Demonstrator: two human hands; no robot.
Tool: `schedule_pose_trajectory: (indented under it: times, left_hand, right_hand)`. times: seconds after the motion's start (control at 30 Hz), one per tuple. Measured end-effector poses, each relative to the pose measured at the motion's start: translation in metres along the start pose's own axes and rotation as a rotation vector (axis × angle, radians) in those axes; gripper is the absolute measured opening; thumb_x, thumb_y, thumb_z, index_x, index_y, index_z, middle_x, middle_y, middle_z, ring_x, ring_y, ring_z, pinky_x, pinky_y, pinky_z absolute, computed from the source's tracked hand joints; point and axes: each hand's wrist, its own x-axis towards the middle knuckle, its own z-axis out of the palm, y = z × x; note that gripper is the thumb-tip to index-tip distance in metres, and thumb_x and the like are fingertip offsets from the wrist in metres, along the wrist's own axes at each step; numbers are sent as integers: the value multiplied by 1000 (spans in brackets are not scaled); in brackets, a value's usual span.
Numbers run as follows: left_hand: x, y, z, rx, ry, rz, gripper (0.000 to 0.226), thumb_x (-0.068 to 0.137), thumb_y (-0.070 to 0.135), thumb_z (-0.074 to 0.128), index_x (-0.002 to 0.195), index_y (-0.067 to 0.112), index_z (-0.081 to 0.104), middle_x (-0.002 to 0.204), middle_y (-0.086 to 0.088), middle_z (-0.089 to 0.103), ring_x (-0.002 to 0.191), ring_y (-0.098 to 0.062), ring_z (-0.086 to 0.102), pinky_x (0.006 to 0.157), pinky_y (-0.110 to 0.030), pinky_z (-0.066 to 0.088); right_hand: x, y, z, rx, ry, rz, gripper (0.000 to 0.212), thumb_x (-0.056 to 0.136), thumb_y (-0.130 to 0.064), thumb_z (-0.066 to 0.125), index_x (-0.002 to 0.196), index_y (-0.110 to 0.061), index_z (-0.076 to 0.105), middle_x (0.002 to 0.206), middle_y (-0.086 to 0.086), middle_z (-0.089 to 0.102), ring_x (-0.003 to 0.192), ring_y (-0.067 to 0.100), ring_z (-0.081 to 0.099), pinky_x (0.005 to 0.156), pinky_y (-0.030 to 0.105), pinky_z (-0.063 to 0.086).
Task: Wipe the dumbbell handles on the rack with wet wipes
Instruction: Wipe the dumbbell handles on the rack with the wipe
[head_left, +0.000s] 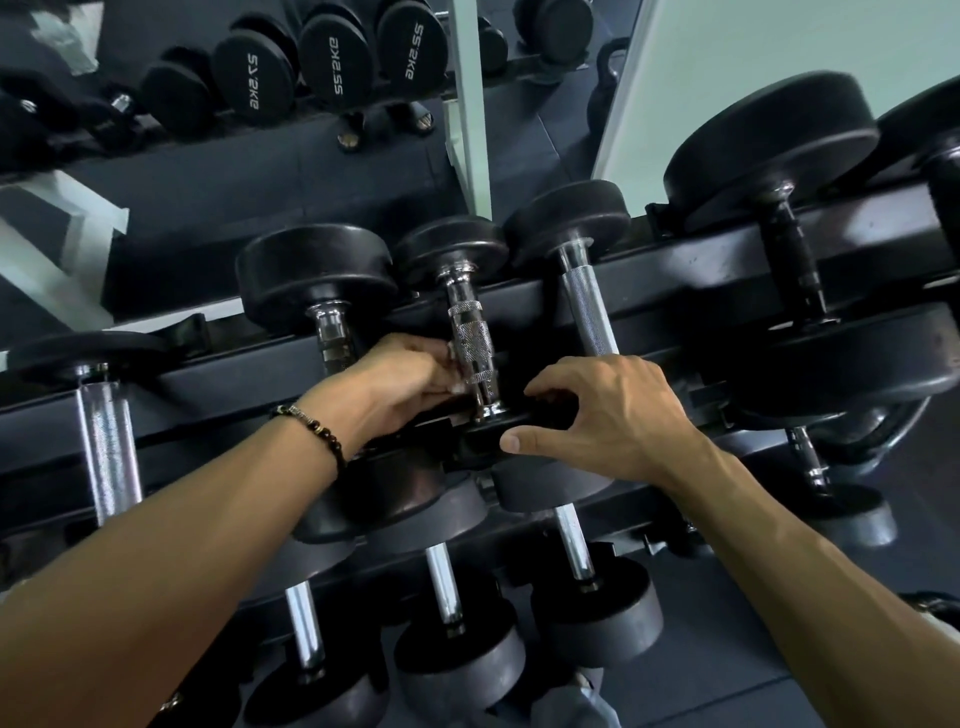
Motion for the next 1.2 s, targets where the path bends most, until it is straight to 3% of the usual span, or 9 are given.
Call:
schedule_pose_trajectory:
  times: [0.13,0.33,0.47,0.6,0.7,0.8,0.9,1.1,1.2]
  left_hand:
    - [-4,-2,-10,220,-108,-97,33,83,-17,60,77,13,73,75,-1,71,77,-13,66,82,-29,48]
    - [-1,11,-6,-87,23,13,29,84,-22,52,88,3,67,73,0,71,70,-10,69,63,-18,57]
    - [-10,1,-3,194,-94,-93,29,84,-18,56,94,6,69,80,-3,69,75,-10,64,63,-17,45]
    - [3,23,1,-103,165,74,36,82,-26,47,85,5,63,83,-6,66,79,-16,65,77,-26,56]
    - [0,30,3,-127,287,132,33,83,-22,55,90,7,68,87,-4,70,74,-13,69,72,-24,60]
    - [-10,26,3,-72,294,140,31,83,-20,58,91,8,68,83,-5,71,64,-10,70,59,-19,57]
    - [3,38,6,-255,367,140,33,84,-21,53,85,8,69,72,-1,70,64,-10,67,59,-19,58]
    - [0,2,17,0,275,46,31,85,-20,50,97,2,69,92,-9,68,85,-19,66,69,-24,58]
    - [3,15,13,-169,405,109,28,84,-19,57,98,2,70,91,-7,70,76,-14,66,60,-21,59]
  right_hand:
    - [0,0,2,-7,0,-3,84,59,-94,38,117,-39,65,109,-18,69,102,8,63,90,33,47]
    - [1,1,1,-3,-3,-8,84,60,-94,36,117,-39,65,107,-17,69,101,8,64,92,36,48]
    - [0,0,2,-7,-2,-1,83,60,-94,38,116,-39,66,108,-18,68,101,8,63,91,35,47]
    - [-1,-1,1,-12,-10,0,82,61,-93,38,117,-39,65,108,-18,68,102,7,63,91,33,46]
    - [1,-1,1,-7,-9,1,84,60,-94,37,117,-39,65,107,-18,68,101,7,63,92,34,47]
    - [1,-1,1,0,-6,7,87,58,-95,34,117,-39,65,107,-18,68,101,7,63,92,35,48]
    - [1,-2,1,4,-7,13,86,58,-95,36,116,-39,66,107,-18,68,101,7,63,93,36,47]
    - [0,-2,0,9,1,20,88,56,-95,35,116,-38,67,104,-19,68,99,7,63,91,34,46]
    - [0,-3,0,14,7,21,88,55,-95,35,115,-38,67,104,-19,69,98,6,63,89,32,47]
